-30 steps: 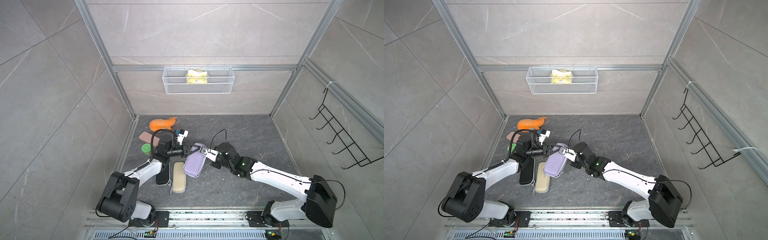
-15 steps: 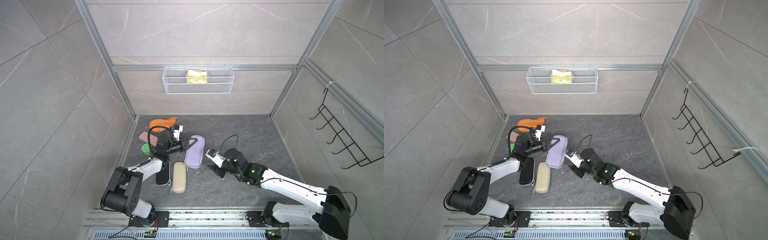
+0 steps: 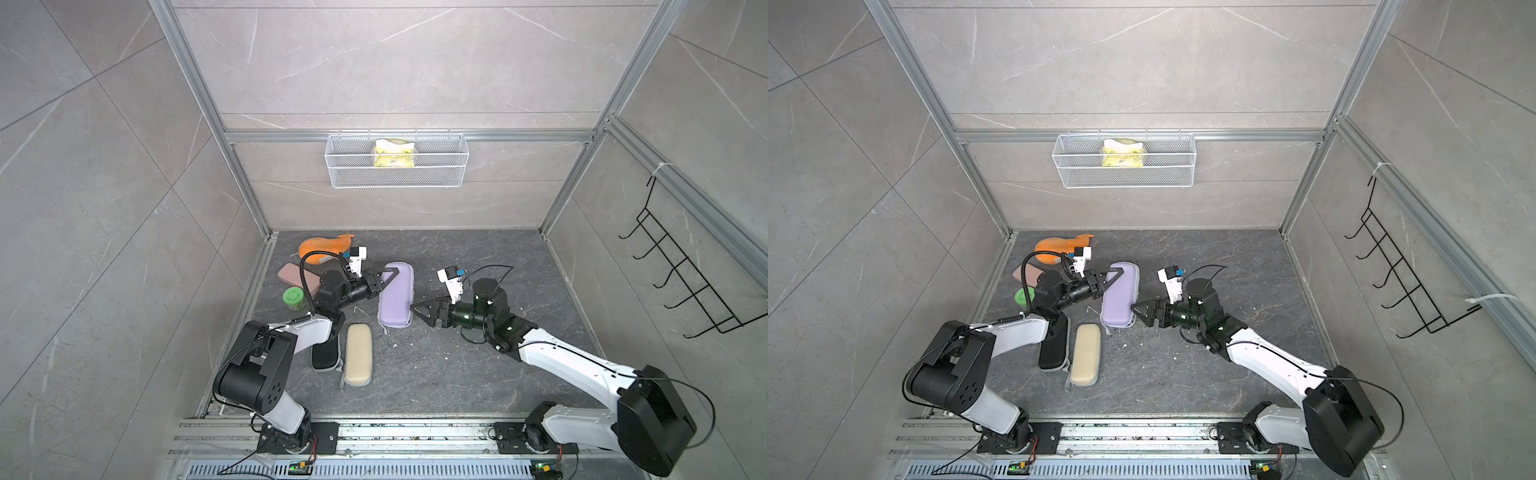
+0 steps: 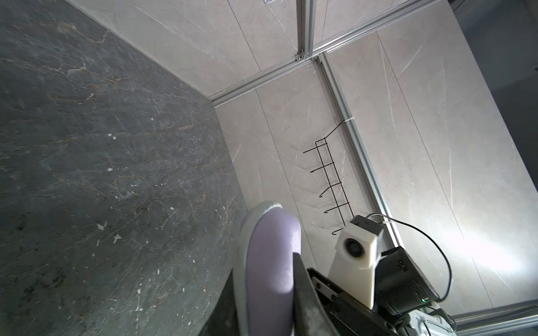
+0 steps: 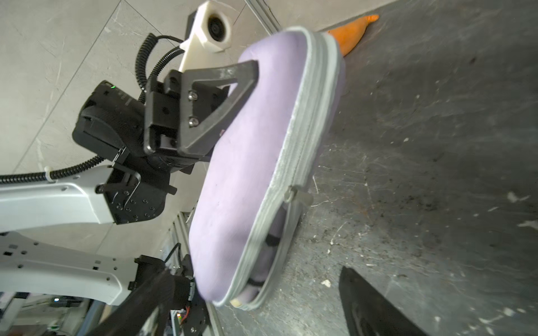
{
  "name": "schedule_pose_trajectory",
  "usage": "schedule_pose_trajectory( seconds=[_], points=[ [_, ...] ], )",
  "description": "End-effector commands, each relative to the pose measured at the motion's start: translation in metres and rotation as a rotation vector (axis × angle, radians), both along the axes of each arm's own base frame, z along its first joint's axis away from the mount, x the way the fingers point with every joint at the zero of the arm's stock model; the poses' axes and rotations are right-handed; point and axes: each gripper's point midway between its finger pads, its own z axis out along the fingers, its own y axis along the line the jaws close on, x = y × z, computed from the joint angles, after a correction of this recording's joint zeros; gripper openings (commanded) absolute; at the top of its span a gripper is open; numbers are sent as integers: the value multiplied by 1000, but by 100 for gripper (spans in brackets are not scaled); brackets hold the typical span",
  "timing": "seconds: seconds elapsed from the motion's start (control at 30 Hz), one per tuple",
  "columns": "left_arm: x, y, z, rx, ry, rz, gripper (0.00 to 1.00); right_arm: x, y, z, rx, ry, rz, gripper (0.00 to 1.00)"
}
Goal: Put umbrellas into zippered umbrella sleeves
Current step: Adjust the umbrella sleeve.
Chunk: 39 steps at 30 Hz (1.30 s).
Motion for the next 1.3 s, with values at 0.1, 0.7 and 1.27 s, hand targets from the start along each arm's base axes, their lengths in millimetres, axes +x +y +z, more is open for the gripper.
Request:
schedule_pose_trajectory(
  seconds=[0.1, 0.7, 1.27],
  points=[
    [-7, -3, 57, -96, -140, 22, 6, 1, 23, 17, 151, 77, 72, 84],
    [-30, 12, 49, 102, -103, -6, 68, -4, 45, 64, 232, -48, 257, 15],
    [-34, 21, 58, 128, -173, -53, 69, -14, 56, 81, 260, -71, 324, 3]
  ],
)
